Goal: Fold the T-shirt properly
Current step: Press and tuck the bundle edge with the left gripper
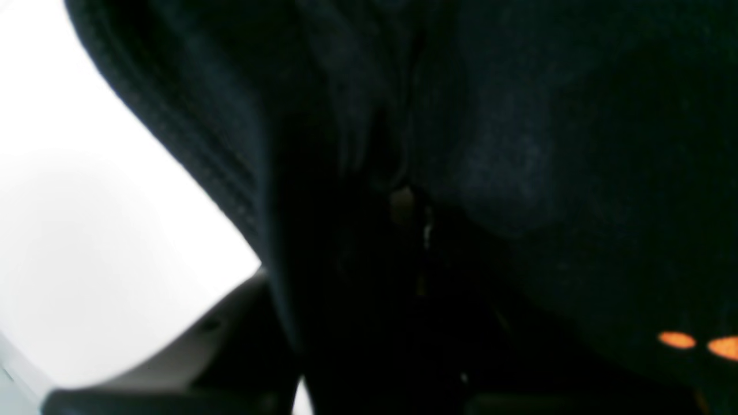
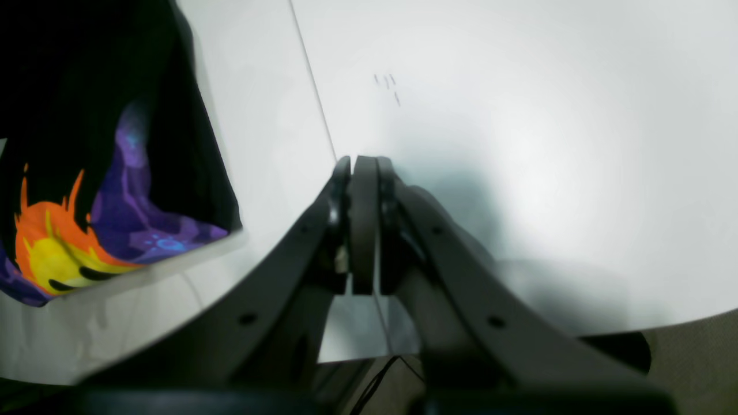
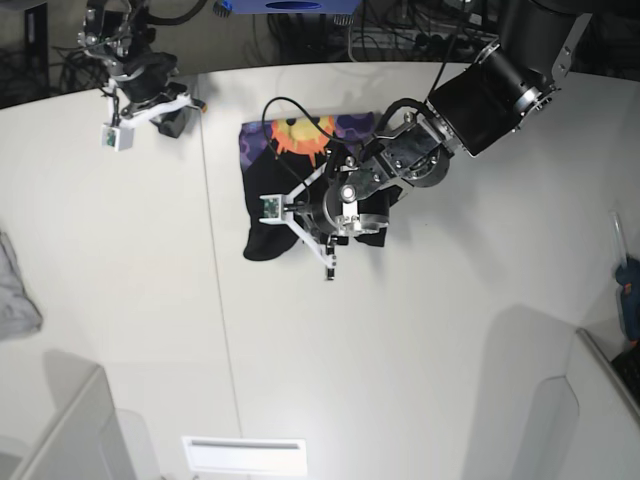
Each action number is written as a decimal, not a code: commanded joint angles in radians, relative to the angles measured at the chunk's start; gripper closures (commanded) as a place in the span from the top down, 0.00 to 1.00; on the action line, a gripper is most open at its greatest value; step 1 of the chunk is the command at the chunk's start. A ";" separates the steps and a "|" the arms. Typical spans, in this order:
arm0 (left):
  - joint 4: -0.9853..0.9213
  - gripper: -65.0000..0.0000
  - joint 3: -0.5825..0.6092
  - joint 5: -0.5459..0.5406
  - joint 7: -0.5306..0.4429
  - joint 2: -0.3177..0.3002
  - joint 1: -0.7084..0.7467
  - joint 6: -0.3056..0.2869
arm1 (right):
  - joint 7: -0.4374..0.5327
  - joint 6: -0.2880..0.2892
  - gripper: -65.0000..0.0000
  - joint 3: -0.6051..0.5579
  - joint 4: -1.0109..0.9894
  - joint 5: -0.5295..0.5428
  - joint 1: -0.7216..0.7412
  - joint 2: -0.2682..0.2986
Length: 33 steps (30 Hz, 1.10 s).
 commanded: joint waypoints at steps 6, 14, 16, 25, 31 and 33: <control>-0.022 0.00 0.014 -0.026 0.049 -0.011 0.019 -0.045 | 0.018 0.004 0.00 0.006 0.013 0.010 -0.003 0.005; -0.022 0.26 0.011 -0.026 0.049 -0.012 -0.008 -0.045 | 0.018 0.004 0.00 0.003 0.013 0.010 -0.003 0.005; -0.022 0.37 0.010 -0.026 0.049 -0.012 -0.027 -0.045 | 0.018 0.004 0.00 0.001 0.013 0.010 -0.003 0.005; -0.019 0.64 0.008 -0.028 0.049 -0.011 -0.085 -0.045 | 0.018 0.004 0.00 0.001 0.013 0.010 -0.003 0.005; 0.072 0.64 -0.023 -0.028 0.049 -0.012 -0.101 -0.045 | 0.018 0.004 0.00 0.001 0.013 0.010 -0.003 0.005; 0.101 0.64 -0.053 -0.028 0.052 -0.012 -0.099 -0.045 | 0.018 0.004 0.00 0.001 0.013 0.010 -0.003 0.005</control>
